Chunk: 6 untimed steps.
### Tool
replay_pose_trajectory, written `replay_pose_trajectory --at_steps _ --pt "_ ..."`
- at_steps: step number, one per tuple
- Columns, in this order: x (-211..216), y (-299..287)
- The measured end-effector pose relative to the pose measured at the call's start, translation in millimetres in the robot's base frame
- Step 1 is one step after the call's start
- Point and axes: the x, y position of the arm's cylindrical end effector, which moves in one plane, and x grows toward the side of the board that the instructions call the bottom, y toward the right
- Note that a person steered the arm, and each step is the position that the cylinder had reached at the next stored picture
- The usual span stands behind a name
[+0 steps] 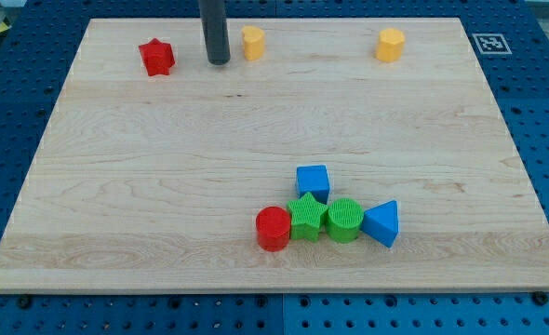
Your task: Push the yellow heart slightly towards the yellow hexagon
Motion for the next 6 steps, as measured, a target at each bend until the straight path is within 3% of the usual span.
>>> replay_pose_trajectory --at_steps 1,6 --pt "-16 7" --pt "-14 46"
